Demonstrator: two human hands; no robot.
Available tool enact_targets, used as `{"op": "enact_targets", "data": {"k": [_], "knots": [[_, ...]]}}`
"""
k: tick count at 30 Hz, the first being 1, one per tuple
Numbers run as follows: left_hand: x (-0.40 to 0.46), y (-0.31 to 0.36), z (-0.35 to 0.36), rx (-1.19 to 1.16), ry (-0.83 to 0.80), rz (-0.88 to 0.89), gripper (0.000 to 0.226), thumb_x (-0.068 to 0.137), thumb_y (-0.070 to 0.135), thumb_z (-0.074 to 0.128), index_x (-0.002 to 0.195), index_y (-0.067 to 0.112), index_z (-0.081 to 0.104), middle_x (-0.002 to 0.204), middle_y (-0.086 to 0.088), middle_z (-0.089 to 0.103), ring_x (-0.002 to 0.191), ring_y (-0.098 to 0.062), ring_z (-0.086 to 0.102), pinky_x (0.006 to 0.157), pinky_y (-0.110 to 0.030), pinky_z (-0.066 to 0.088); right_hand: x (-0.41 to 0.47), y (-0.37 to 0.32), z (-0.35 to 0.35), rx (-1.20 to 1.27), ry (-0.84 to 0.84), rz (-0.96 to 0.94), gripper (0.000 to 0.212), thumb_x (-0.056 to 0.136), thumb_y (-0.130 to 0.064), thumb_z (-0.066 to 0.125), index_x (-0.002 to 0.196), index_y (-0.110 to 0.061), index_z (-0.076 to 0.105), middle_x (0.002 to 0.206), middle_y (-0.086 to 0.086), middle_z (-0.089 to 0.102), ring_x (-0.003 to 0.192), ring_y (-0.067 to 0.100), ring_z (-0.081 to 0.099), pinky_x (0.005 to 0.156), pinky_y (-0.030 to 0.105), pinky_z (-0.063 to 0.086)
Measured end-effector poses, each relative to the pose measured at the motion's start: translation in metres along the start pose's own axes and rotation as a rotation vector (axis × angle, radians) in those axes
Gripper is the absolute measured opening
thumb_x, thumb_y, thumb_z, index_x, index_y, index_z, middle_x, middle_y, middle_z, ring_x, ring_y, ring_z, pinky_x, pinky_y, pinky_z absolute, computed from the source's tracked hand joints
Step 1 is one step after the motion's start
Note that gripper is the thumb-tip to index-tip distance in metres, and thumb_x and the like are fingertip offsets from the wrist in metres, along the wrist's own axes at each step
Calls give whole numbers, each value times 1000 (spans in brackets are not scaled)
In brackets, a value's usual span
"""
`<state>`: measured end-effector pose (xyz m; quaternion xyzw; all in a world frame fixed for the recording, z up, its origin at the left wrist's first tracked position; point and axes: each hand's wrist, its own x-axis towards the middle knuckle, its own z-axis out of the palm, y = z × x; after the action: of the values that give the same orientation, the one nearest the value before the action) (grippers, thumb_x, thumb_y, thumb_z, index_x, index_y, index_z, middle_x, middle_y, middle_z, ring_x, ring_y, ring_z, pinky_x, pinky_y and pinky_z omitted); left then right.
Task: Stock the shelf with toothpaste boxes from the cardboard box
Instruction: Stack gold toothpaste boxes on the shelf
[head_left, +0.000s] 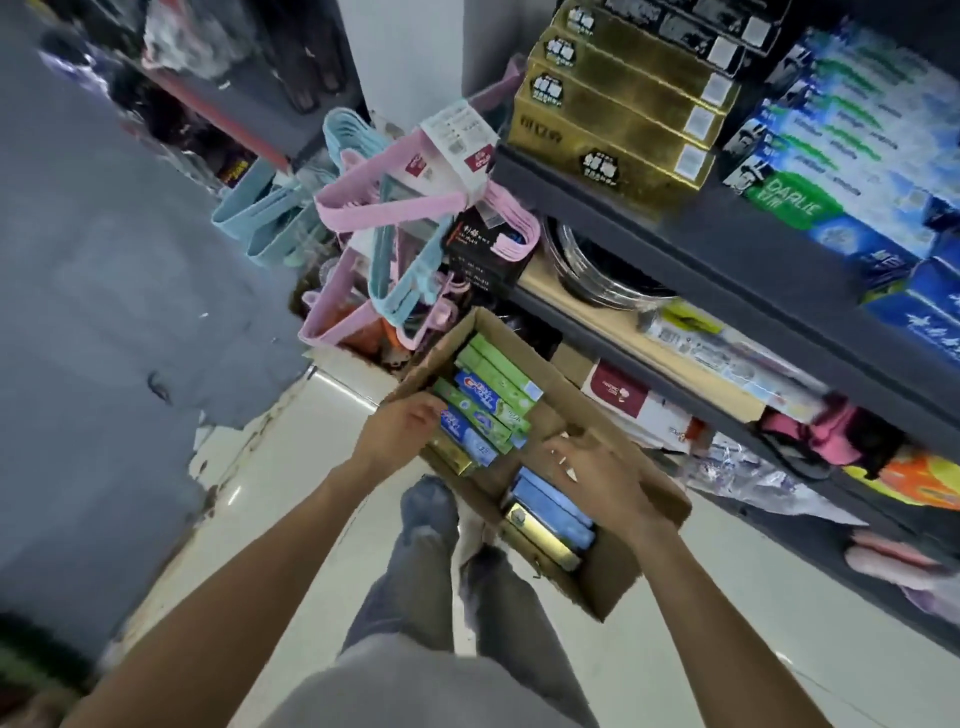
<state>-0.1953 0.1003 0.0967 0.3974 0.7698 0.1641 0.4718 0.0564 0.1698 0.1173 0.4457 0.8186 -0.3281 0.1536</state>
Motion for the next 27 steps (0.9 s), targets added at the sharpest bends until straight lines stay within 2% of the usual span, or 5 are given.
{"op": "enact_targets", "data": {"k": [6,11,18,22,27], "knots": [[20,-75,79,80,216,-344,43,85,37,64,124,22,53,118,-1,60,102,-20,60,84,-32,50,59,50,83,119,-84,-39,22,93,-24,52,113,-21,62,105,3,66,94,24,62,67,31,44],[47,-130,120,-134,266,-541,68,84,43,65,140,18,35,126,-1,58,101,-20,62,85,-32,48,127,52,167,100,-166,-63,34,91,-24,58,123,-12,57,122,8,56,109,29,53,84,34,41],[60,-156,145,-292,416,-388,59,82,25,71,133,20,41,105,9,61,76,-3,61,69,-19,47,208,24,255,-11,-242,-102,75,91,-41,55,149,-16,13,138,18,43,125,36,43,95,45,42],[58,-161,148,-153,491,-347,54,83,29,69,131,23,43,103,16,53,77,3,55,67,-21,47,234,22,281,-190,-230,-169,85,91,-33,57,150,-17,-3,130,22,50,110,38,55,81,44,48],[68,-143,141,131,545,59,33,84,9,62,115,19,58,103,6,57,85,-4,50,68,-22,47,236,30,275,-165,-171,-82,71,85,-17,64,142,-7,22,123,20,56,107,37,59,79,42,47]]}}
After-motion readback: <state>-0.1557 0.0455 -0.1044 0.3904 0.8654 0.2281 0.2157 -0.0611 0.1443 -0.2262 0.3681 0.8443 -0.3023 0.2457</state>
